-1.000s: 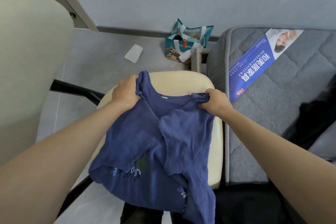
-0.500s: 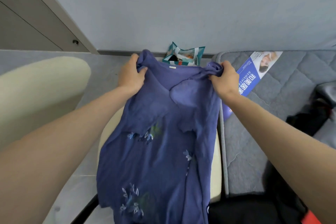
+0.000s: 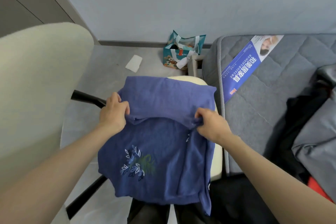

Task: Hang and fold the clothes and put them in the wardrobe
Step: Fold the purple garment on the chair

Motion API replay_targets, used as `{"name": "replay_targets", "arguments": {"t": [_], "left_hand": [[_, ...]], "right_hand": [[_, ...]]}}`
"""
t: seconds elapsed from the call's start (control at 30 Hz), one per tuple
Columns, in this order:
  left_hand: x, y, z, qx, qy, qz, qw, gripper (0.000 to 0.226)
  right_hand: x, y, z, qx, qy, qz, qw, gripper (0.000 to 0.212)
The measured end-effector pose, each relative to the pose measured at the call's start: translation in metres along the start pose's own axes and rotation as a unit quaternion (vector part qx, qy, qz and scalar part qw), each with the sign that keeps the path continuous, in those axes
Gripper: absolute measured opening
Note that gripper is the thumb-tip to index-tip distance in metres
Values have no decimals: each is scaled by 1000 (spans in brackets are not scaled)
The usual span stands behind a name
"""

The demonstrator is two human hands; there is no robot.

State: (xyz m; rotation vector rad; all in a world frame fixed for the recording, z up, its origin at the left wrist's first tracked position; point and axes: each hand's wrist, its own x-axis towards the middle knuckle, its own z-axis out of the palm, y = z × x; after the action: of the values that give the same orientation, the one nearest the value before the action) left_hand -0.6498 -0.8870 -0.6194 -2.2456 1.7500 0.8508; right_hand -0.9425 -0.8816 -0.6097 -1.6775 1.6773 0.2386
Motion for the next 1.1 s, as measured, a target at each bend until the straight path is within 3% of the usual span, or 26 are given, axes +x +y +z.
{"name": "replay_targets", "arguments": {"t": [0.07,0.1,0.27,0.37,0.6,0.67,0.77,0.93,1.03,1.1], "left_hand": [[-7,-4,8,48,-36,-22,998,24],[-9,-4,10,63,-37,-22,997,25],[3,15,14,47,29,46,997,25],[24,30,13,19,46,89,995,39],[80,49,8,72,-2,162,984,76],[94,50,8,109,-25,168,979,81],[109,51,14,164,-55,172,970,72],[113,43,10,208,20,187,960,35],[110,39,0,207,40,177,961,21],[110,40,-8,204,70,173,961,25]], "right_hand": [[-10,6,11,-56,-111,16,992,32],[-13,6,13,-68,-124,25,990,35],[-7,-8,3,-7,59,52,997,27],[11,-12,-8,22,127,33,991,31],[60,-20,-15,7,94,-1,996,55],[73,-19,-13,-45,73,4,996,60],[87,-15,-11,-159,62,31,985,53],[94,-13,-19,-213,43,29,976,31],[94,-14,-30,-252,77,35,964,33],[96,-18,-43,-254,115,27,960,36]]}}
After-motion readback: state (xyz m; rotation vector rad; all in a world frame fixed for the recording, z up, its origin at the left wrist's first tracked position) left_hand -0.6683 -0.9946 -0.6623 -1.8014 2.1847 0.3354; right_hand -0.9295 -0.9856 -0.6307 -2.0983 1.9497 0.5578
